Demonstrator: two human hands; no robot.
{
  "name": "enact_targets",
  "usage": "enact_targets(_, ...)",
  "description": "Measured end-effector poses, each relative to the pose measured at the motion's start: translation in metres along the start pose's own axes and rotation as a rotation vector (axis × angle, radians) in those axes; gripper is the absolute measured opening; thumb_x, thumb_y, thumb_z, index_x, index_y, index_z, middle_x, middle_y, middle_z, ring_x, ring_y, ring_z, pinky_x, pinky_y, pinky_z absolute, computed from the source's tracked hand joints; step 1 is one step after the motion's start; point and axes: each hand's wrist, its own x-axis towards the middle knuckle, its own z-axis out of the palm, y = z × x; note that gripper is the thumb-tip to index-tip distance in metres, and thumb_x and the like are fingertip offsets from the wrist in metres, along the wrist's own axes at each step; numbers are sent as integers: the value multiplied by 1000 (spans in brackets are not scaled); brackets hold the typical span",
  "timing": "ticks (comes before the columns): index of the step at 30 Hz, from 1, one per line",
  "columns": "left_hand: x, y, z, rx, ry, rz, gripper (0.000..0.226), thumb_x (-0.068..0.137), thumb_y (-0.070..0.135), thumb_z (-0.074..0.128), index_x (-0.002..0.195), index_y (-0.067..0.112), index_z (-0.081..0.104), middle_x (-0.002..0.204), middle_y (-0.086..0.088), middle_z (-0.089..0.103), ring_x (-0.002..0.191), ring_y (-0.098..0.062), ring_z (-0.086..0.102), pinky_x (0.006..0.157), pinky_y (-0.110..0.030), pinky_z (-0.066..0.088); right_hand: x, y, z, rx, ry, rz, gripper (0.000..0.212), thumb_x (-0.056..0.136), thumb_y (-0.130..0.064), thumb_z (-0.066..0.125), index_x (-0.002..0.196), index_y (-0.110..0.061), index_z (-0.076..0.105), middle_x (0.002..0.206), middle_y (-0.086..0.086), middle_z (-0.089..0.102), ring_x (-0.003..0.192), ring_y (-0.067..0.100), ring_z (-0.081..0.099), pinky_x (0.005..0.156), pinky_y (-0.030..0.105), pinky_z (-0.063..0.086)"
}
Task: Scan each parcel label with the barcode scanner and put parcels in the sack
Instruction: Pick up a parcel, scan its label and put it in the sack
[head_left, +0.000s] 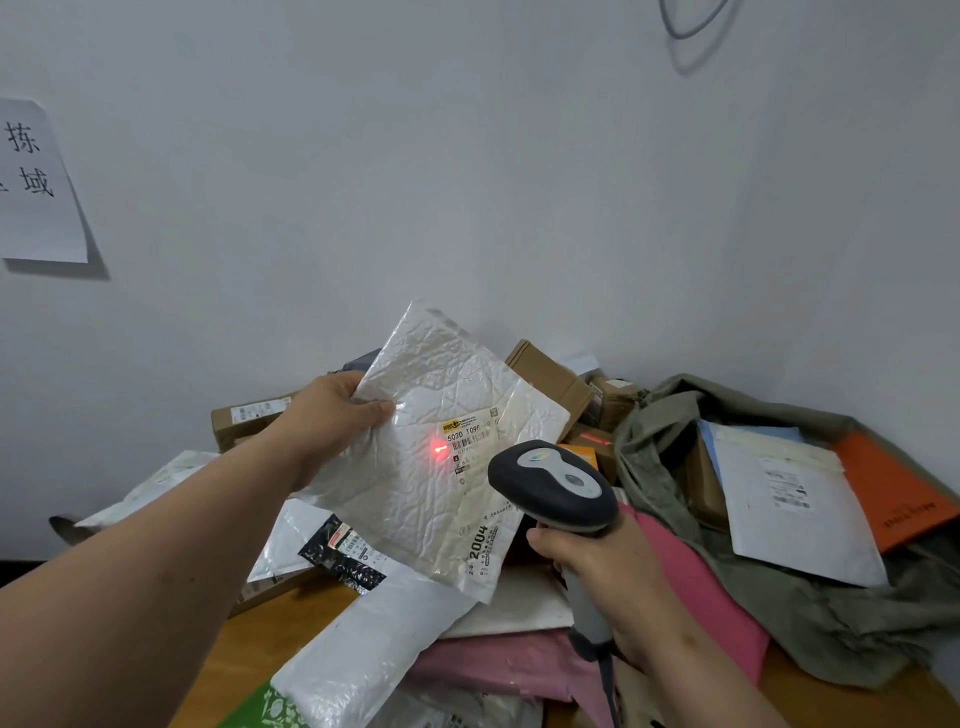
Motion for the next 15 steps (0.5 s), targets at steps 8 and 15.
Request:
enact_targets(8, 1, 2, 8, 9, -16, -9, 9, 91, 18, 70, 96, 24, 75, 89, -3, 77, 87, -28, 71, 84, -43, 58, 5, 7, -9, -9, -9, 8, 20, 70, -15, 79, 85, -22, 67, 76, 8, 70, 74, 17, 59, 68, 42, 50)
enact_targets(15, 2, 9, 30, 16, -37, -13, 9, 93, 17, 68, 99, 22, 73, 90, -3, 75, 86, -26, 70, 70, -33, 52, 10, 13, -30, -6, 21, 34, 14, 74, -8, 79, 85, -7, 69, 82, 8, 73, 75, 16, 62, 71, 38, 50)
